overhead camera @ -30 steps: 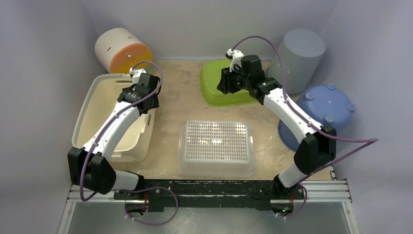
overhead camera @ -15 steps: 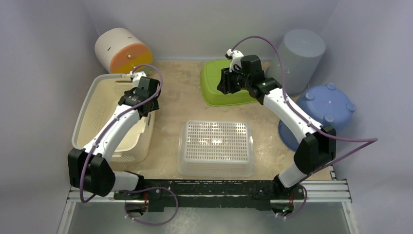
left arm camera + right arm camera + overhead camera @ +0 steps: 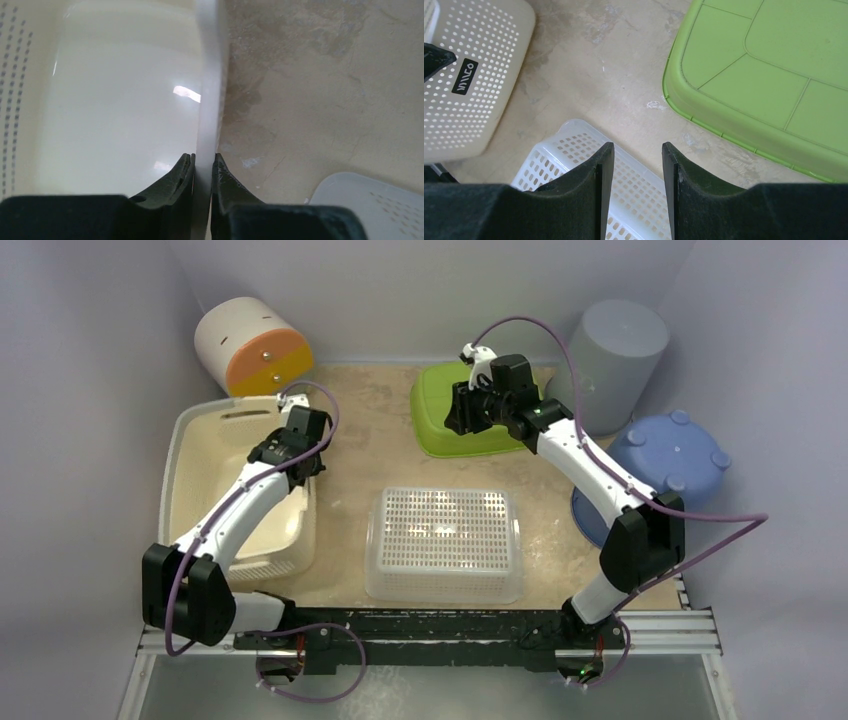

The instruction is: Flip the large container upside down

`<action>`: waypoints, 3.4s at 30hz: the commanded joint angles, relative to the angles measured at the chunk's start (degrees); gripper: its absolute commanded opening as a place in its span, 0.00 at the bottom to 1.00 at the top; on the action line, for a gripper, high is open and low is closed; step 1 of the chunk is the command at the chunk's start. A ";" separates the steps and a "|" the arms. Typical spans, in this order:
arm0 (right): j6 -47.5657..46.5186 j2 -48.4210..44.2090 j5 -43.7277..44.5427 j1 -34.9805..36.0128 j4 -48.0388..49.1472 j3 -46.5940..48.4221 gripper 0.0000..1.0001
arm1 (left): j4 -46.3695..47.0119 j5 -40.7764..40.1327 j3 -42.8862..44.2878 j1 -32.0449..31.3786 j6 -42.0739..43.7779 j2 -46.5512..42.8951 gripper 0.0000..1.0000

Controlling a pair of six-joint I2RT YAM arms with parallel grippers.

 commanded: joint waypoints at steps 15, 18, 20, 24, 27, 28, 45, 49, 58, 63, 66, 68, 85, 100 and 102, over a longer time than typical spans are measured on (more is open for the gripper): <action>-0.14 1.76 -2.88 -0.07 0.60 2.88 0.41 | 2.01 -8.96 3.95 -5.69 -4.44 12.71 0.00; 0.18 1.19 -2.63 -0.14 1.25 2.03 0.41 | 3.19 -8.88 5.62 -6.57 -3.95 16.07 0.00; 0.18 1.08 -2.40 -0.13 1.26 1.67 0.41 | 4.22 -8.15 7.05 -7.44 -4.28 17.64 0.00; 0.20 1.14 -2.25 -0.09 1.57 1.20 0.41 | 5.76 -6.15 10.18 -8.95 -4.81 21.87 0.00; 0.17 1.32 -2.34 -0.14 1.55 1.17 0.41 | 6.43 -5.29 12.66 -10.30 -4.79 26.58 0.00; 0.17 1.33 -2.19 -0.14 1.48 1.15 0.41 | 6.71 -4.88 13.26 -10.68 -4.82 28.18 0.00; -1.87 0.72 0.22 -0.31 0.46 0.18 0.43 | 11.36 -3.66 10.22 -11.81 -3.89 40.37 0.37; -2.09 0.89 0.23 -0.28 0.26 0.70 0.43 | 10.97 -4.85 8.18 -11.16 -4.84 39.65 0.59; -1.68 1.25 -1.39 -0.31 0.76 0.82 0.43 | 11.13 -3.14 5.90 -10.09 -3.05 31.66 0.66; -1.54 0.95 -1.56 -0.30 0.86 1.08 0.43 | 9.47 0.50 8.79 -10.81 -0.55 24.63 0.67; -1.51 0.72 -1.39 -0.25 0.83 1.00 0.43 | 7.42 2.44 11.36 -11.76 0.79 20.07 0.67; -1.57 0.72 -1.42 -0.25 0.86 1.00 0.43 | 6.66 4.52 12.77 -12.49 1.77 17.16 0.67; -1.80 -0.51 -1.78 -0.28 1.16 0.19 0.43 | 7.90 13.47 10.12 -12.73 6.12 10.29 0.63; -1.92 -2.45 -0.16 -0.20 2.29 -0.35 0.43 | 5.68 11.33 15.14 -12.73 6.63 10.52 0.62; -1.88 -2.08 -1.25 -0.16 2.47 0.56 0.43 | 5.29 8.73 16.05 -12.73 6.33 8.64 0.64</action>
